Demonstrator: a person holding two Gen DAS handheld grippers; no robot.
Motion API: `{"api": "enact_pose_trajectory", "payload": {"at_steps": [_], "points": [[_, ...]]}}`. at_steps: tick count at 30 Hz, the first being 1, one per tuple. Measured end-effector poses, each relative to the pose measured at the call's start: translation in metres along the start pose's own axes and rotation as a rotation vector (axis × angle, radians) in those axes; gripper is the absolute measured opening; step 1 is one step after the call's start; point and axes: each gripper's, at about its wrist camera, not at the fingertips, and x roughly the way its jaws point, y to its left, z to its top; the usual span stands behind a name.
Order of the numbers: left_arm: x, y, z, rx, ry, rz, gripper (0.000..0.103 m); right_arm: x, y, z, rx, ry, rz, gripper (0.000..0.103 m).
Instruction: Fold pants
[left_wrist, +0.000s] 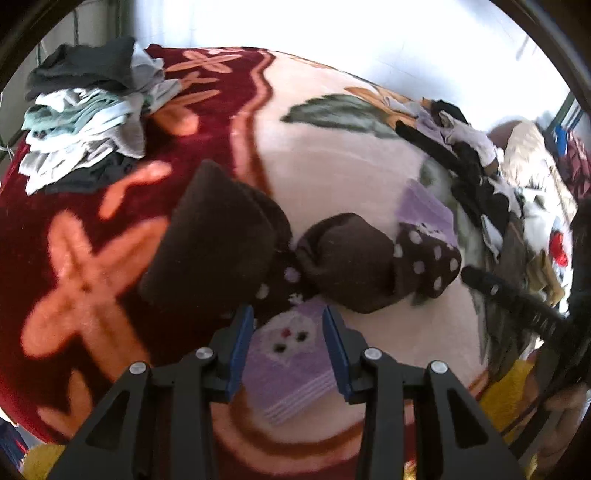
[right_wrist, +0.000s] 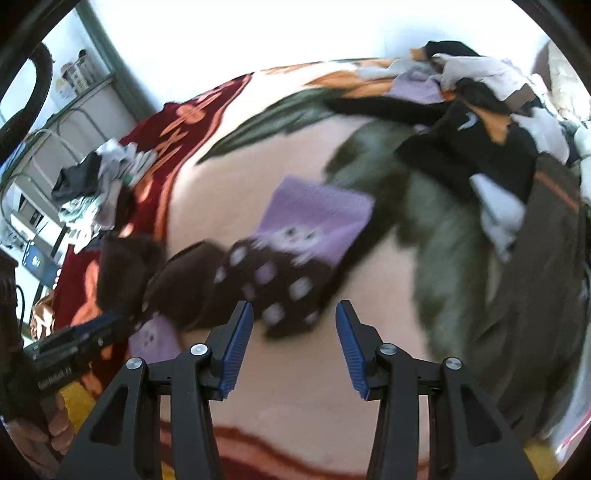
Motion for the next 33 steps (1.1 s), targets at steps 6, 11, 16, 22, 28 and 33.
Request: {"api": "enact_pose_trajectory", "payload": {"at_steps": [6,11,16,22,28,33], "points": [[0.019,-0.004,-0.013,-0.055,0.074,-0.059,0.046,0.017,-0.016,0.008,0.05,0.025,0.058,0.047],[0.033,-0.024,-0.022,-0.009,0.083,-0.025,0.068,0.029,-0.006,0.008,0.041,0.032,0.108,0.047],[0.039,-0.032,-0.025,0.069,0.062,0.147,0.032,0.036,0.004,0.006,0.047,0.046,0.167,0.045],[0.021,0.003,-0.018,0.028,0.001,0.309,0.014,0.022,0.011,-0.003,0.079,0.013,0.218,0.008],[0.004,0.039,-0.009,-0.033,-0.02,0.378,0.014,0.006,0.017,-0.026,0.106,0.037,0.219,0.007],[-0.011,0.035,-0.014,-0.066,-0.007,0.244,0.017,0.003,0.026,-0.048,0.026,0.1,0.12,0.011]]}}
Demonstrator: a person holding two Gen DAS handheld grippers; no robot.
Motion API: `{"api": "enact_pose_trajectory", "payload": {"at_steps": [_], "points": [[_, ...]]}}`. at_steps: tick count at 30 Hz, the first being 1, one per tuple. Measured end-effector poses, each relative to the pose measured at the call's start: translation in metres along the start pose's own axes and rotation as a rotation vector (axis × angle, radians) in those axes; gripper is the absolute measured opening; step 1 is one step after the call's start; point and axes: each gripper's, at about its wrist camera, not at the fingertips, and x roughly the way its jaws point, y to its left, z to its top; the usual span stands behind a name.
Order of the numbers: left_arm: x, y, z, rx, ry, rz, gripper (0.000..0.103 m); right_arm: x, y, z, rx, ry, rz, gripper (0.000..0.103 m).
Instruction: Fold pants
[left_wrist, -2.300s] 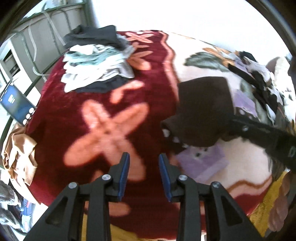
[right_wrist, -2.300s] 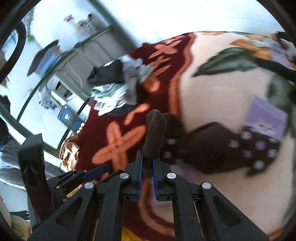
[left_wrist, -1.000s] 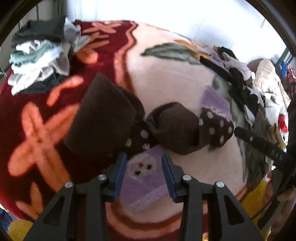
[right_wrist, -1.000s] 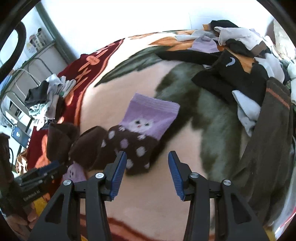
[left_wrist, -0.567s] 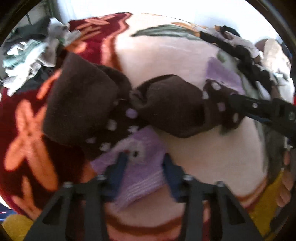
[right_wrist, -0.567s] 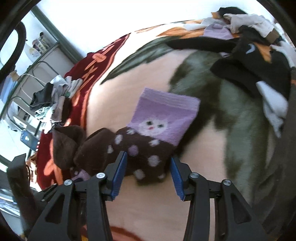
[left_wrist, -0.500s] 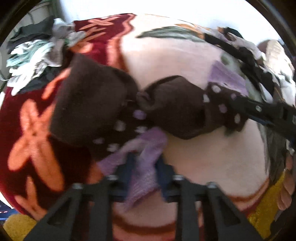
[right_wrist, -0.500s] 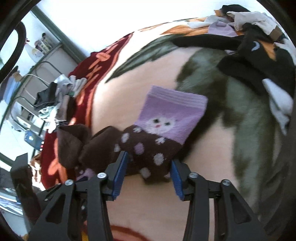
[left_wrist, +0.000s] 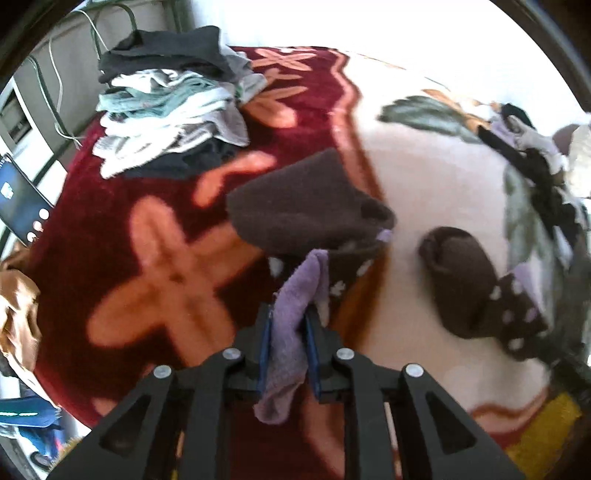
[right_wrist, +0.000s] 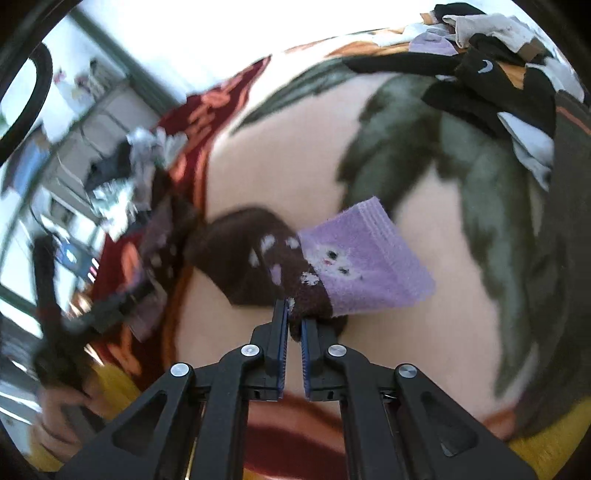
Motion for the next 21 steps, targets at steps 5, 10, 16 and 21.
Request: {"api": "enact_pose_trajectory", "payload": {"at_steps": [5,10,16,21], "points": [[-0.017,-0.023,-0.003,0.014,-0.004,-0.11,0.033,-0.022,-0.004,-0.008,-0.049,-0.026,-0.039,0.036],[-0.03,-0.048,0.007,0.055,-0.044,-0.168,0.041,-0.047,-0.017,0.002,-0.072,-0.121,-0.078,0.044],[-0.018,-0.069,0.02,0.092,-0.065,-0.223,0.044,-0.026,-0.043,0.02,-0.01,-0.096,-0.155,0.046],[0.013,-0.072,0.024,0.051,-0.017,-0.226,0.044,0.004,-0.049,0.023,0.034,-0.042,-0.102,0.046]]}}
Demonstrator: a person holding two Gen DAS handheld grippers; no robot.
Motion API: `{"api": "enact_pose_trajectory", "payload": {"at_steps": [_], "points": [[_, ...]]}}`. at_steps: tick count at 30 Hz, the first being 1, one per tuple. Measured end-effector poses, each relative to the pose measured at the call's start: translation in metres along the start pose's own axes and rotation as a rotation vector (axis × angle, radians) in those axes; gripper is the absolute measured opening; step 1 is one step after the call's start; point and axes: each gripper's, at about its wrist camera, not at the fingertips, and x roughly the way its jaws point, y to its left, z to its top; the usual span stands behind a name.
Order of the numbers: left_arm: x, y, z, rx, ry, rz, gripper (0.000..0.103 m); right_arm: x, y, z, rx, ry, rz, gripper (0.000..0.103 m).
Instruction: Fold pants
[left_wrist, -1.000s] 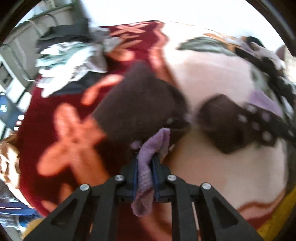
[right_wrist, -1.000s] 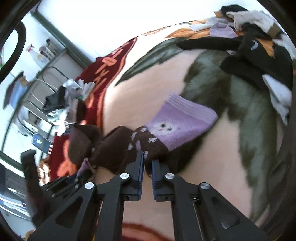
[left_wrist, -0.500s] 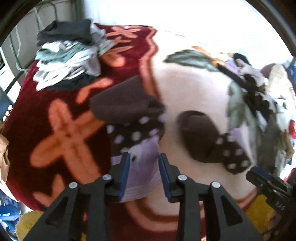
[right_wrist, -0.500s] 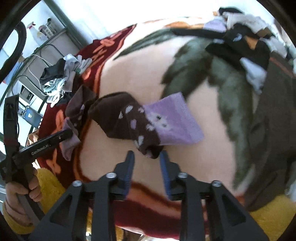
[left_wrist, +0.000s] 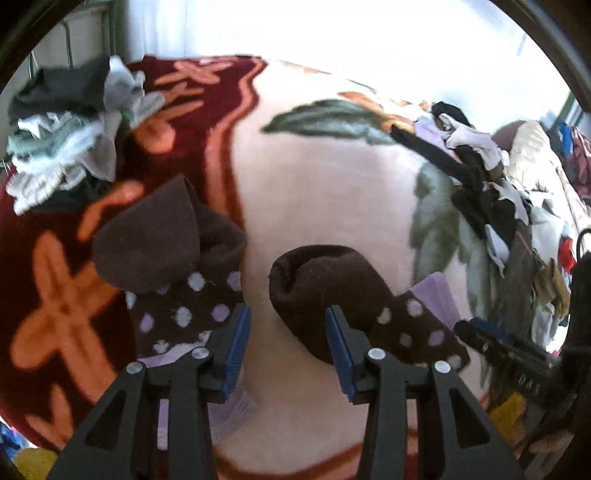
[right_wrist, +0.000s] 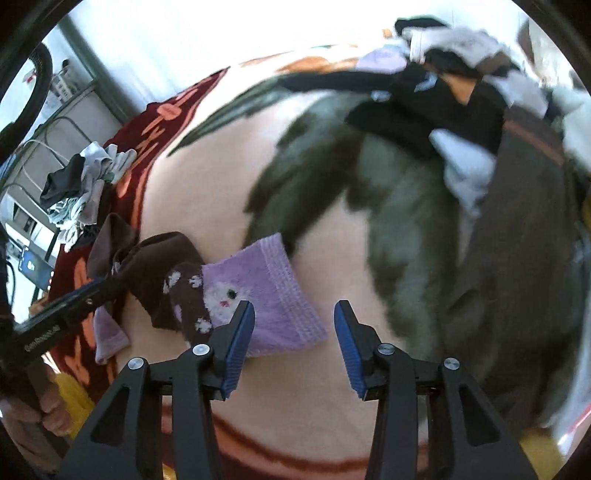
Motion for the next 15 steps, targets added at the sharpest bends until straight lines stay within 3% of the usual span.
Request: {"api": "enact_pose_trajectory", "payload": {"at_steps": [8,9,10,11,12,15], "points": [[0.022,0.003,0.007,-0.067,0.024,-0.031,0.044,0.022,0.006,-0.002,-0.003,0.011,0.004,0.042],[0.023,0.003,0.007,-0.076,0.027,-0.039,0.041,0.021,0.005,-0.003,0.001,0.003,0.007,0.038],[0.025,0.003,0.006,-0.082,0.029,-0.044,0.036,0.02,0.004,-0.003,0.006,-0.003,0.009,0.023],[0.026,0.002,0.006,-0.087,0.034,-0.051,0.025,0.019,0.002,-0.005,0.018,-0.003,0.02,0.015],[0.027,0.002,0.005,-0.09,0.041,-0.055,0.018,0.017,0.002,-0.006,0.029,-0.007,0.033,0.015],[0.022,0.0,0.002,-0.085,0.039,-0.046,0.012,0.003,0.004,-0.009,0.023,-0.047,0.041,0.012]]}}
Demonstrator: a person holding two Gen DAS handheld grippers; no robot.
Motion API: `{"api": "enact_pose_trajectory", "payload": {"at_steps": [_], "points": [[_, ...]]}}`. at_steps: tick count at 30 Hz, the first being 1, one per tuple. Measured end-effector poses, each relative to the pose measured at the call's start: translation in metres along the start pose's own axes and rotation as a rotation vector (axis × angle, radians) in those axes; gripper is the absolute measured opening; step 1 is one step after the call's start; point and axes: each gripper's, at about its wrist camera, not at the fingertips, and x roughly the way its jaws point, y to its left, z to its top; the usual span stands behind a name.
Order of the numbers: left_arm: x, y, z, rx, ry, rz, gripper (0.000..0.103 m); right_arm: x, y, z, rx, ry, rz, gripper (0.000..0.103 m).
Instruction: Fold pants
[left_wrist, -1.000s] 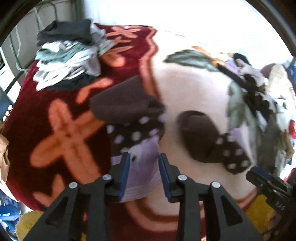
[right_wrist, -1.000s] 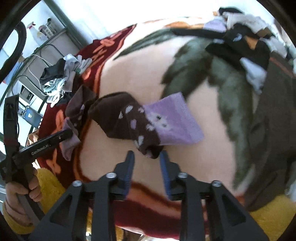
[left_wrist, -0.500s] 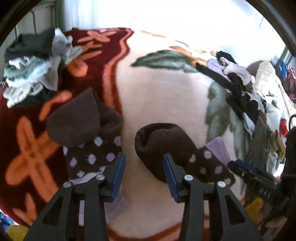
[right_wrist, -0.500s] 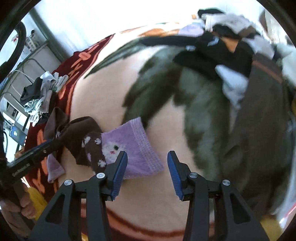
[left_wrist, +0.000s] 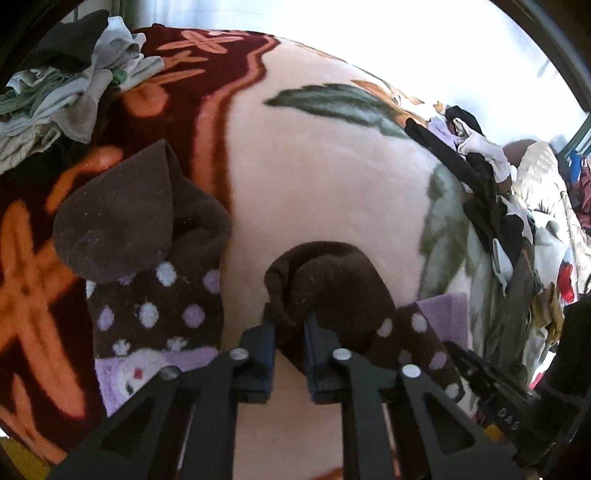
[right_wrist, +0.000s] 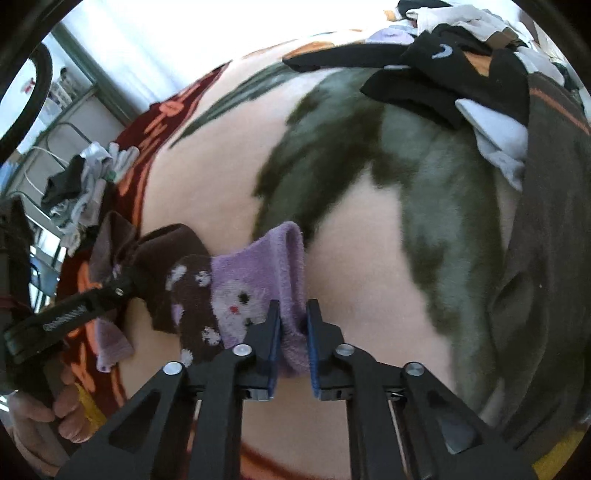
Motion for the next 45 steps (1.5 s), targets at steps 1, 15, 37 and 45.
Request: {"api": "enact_pose_trajectory", "payload": {"at_steps": [1,15,37,45], "points": [[-0.004,0.0,-0.001,0.005,-0.008,0.002,0.012,-0.004,0.002,0.0,-0.006,-0.013,-0.002,0.011],[-0.099,0.013,-0.035,-0.043,0.023,0.053,0.011,-0.119,0.015,-0.023,-0.081,-0.159,0.058,0.011],[-0.056,-0.029,0.001,0.071,-0.005,0.06,0.039,-0.036,-0.032,0.047,-0.061,-0.098,-0.177,0.011],[-0.038,-0.034,-0.002,0.097,-0.003,0.064,0.039,-0.018,-0.044,0.046,-0.033,-0.06,-0.21,0.011]]}}
